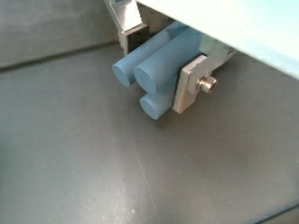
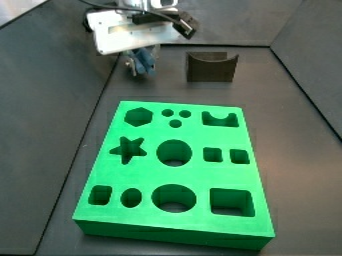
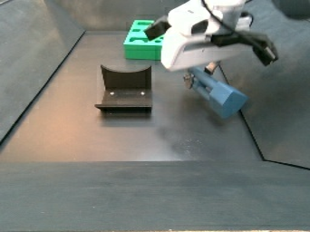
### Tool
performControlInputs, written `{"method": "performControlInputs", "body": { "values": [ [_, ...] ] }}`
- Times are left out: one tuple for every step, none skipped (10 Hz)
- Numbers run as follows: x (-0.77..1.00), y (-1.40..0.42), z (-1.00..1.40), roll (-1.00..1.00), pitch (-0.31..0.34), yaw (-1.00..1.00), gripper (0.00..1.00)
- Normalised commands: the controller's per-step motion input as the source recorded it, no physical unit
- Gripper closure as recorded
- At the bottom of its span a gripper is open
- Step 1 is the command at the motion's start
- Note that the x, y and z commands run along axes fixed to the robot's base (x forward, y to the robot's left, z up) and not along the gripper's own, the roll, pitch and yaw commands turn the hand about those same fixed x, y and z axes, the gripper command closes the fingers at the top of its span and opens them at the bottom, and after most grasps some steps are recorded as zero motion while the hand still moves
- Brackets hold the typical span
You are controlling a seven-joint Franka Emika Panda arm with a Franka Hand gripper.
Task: Pick up the 3 prong object. Move up. Rotate the 3 prong object. Place the 3 prong object on the fixture. Regrasp the 3 prong object. Move to above the board. Insert the 3 prong object.
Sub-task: Move up, then rotate the 3 prong object.
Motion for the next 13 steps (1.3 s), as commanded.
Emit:
{"method": "performControlInputs", "body": {
  "values": [
    [-0.02,0.0,0.44,-0.06,0.026,-0.01,1.0],
    [-0.02,0.0,0.36,-0.07,0.03,0.0,1.0],
    [-0.02,0.0,0.19,-0.09,0.033,0.01,1.0],
    [0.31,1.0,0.68,0.0,0.0,0.0,1.0],
    [0.31,1.0,0.63,-0.01,0.006,-0.01,1.0],
    [0.26,1.0,0.63,-0.04,0.054,-0.03,1.0],
    [0.16,0.77,0.48,-0.08,0.073,-0.04,1.0],
    [0.1,0.58,0.34,-0.11,0.067,-0.04,1.0],
    [0.07,0.45,0.24,-0.13,0.057,-0.04,1.0],
    [0.0,0.0,0.0,0.0,0.0,-1.0,1.0],
    [0.0,-0.1,-0.03,0.0,-0.001,-1.0,1.0],
    [0.0,-0.06,-0.02,0.0,-0.001,-1.0,1.0],
    [0.0,-0.02,-0.02,0.0,-0.002,-1.0,1.0]
  ]
}}
